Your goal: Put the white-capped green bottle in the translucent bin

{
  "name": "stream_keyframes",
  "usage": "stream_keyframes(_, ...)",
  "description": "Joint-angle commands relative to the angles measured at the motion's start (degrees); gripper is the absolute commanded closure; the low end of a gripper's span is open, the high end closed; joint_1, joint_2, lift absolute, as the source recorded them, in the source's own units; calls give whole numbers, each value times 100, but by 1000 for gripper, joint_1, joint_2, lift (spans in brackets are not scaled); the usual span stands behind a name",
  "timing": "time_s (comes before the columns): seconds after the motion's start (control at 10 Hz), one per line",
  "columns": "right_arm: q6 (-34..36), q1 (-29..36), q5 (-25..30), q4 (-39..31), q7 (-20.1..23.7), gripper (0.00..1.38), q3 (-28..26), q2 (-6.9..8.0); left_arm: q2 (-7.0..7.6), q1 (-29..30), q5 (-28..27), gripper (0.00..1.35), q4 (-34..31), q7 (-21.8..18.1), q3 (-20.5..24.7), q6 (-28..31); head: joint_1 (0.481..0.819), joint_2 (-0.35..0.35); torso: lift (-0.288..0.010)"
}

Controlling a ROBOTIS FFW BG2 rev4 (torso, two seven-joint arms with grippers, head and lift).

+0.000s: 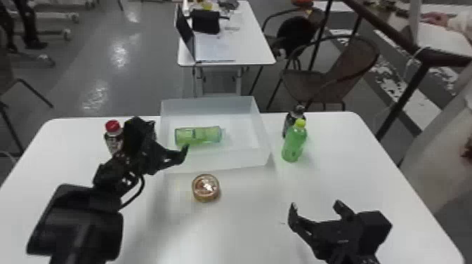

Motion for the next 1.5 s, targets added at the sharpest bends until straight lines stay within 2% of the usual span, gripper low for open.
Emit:
stream_keyframes(0.0,7,84,5,-126,-46,67,-50,-55,-33,869,733,130,-619,323,65,-237,695,-50,-72)
stream_keyframes(0.2,7,93,-21,-179,-142,67,-50,-143,-33,1844,1480,130,-1147,771,302,-729,695,-34,-72)
stream_keyframes(0.3,7,102,-30,-197,-186,67,-50,-161,-33,2424,1858,130,-1384,1140,408,-1019,695,-24,-72)
stream_keyframes(0.6,7,234,-30,-311,-239,67,-76,-196,-33,3356,2244,130,-1498,1439,680,-1722,695,48,-72)
stream_keyframes(1.0,7,453,-56,-434,-388,65,-67,-187,-33,3743,2306,130,-1507,1474,882,-1898,695,102,-72)
stream_keyframes(1.4,16,409,-65,-399,-397,67,-41,-187,-33,3725,2455,130,-1498,1474,803,-1889,695,101,-72)
